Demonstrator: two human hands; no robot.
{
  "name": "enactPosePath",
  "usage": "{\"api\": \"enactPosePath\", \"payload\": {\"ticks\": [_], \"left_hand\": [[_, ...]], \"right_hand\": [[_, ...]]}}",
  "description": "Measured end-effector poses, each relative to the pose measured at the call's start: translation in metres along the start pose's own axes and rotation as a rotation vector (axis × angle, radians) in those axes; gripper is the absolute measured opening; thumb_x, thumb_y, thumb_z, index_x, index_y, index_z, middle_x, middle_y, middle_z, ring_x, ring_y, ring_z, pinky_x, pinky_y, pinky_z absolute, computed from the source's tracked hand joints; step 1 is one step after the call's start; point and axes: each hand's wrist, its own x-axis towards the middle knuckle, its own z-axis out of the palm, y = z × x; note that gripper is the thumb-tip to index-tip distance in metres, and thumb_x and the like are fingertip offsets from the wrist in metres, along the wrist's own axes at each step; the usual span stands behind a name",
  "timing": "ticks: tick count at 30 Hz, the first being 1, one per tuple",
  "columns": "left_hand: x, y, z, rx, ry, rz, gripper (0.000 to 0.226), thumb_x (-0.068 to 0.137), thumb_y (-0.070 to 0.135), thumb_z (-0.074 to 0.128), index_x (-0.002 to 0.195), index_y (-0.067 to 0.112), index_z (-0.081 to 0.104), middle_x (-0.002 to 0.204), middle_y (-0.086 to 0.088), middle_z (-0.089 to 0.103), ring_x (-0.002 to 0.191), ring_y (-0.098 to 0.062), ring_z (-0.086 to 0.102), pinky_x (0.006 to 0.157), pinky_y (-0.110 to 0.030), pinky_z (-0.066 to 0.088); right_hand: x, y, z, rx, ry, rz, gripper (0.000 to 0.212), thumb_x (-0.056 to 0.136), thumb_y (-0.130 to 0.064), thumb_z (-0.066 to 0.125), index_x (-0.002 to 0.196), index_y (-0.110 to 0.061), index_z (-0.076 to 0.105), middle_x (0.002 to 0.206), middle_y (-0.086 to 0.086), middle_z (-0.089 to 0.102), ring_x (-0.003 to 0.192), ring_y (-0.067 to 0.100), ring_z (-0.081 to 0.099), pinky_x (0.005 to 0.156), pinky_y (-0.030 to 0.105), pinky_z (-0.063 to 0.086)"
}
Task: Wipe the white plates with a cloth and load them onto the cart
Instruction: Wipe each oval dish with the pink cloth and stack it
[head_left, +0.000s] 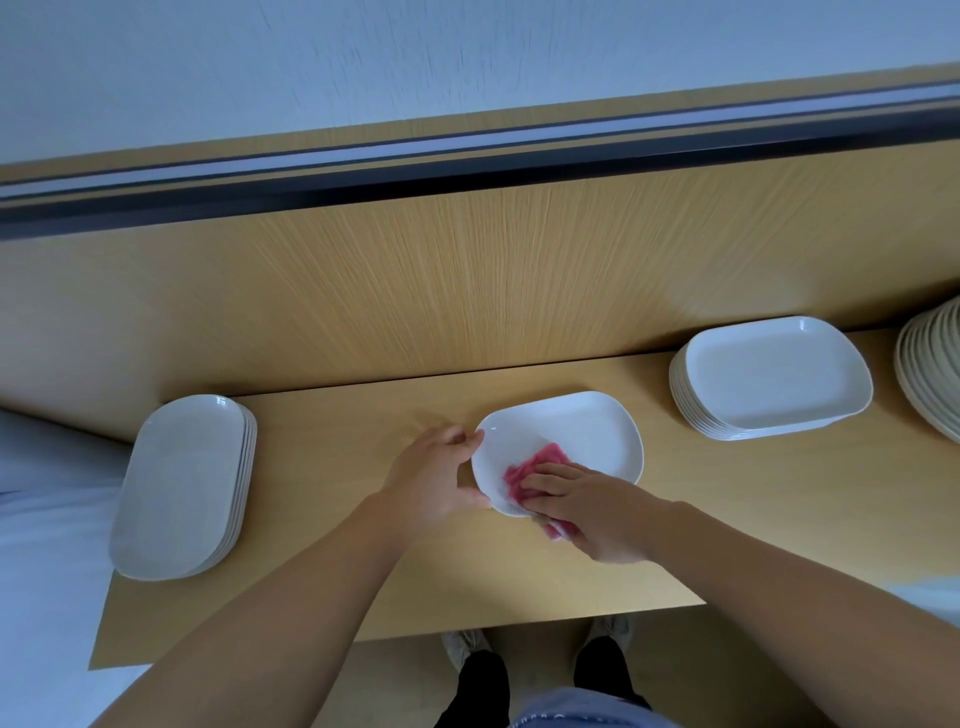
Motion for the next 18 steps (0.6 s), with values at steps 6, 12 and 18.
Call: {"api": "enactPosePath", "payload": {"ticks": [6, 12, 18], "left_hand": [[-0.001, 0.000, -0.003, 0.001, -0.014, -0.020, 0.089, 0.076, 0.056, 0.071, 0.150, 0.035, 0.028, 0.141, 0.012, 0.034, 0.131, -0.006, 0.032, 0.097, -0.020, 0.033], [0.002, 0.005, -0.005, 0.082, -0.009, 0.042, 0.086, 0.077, 0.057, 0.070, 0.149, 0.027, 0.034, 0.147, 0.006, 0.031, 0.137, -0.011, 0.027, 0.104, -0.027, 0.036], [-0.004, 0.017, 0.004, 0.149, -0.056, 0.284, 0.061, 0.087, 0.049, 0.064, 0.137, 0.018, 0.053, 0.152, 0.008, 0.037, 0.142, -0.009, 0.027, 0.109, -0.021, 0.029]], "right_hand": [[-0.020, 0.019, 0.001, -0.076, -0.048, 0.013, 0.054, 0.096, -0.014, 0.052, 0.147, -0.023, 0.039, 0.154, -0.009, 0.031, 0.147, 0.015, 0.015, 0.122, 0.031, 0.008], [-0.035, 0.035, -0.014, -0.064, 0.022, 0.075, 0.046, 0.090, 0.004, 0.044, 0.129, -0.017, 0.057, 0.152, -0.010, 0.035, 0.143, 0.014, 0.021, 0.113, 0.021, 0.025], [0.001, 0.028, -0.034, -0.213, 0.132, 0.009, 0.051, 0.081, -0.002, 0.062, 0.131, -0.009, 0.059, 0.133, 0.010, 0.058, 0.125, 0.037, 0.052, 0.101, 0.043, 0.045]]}}
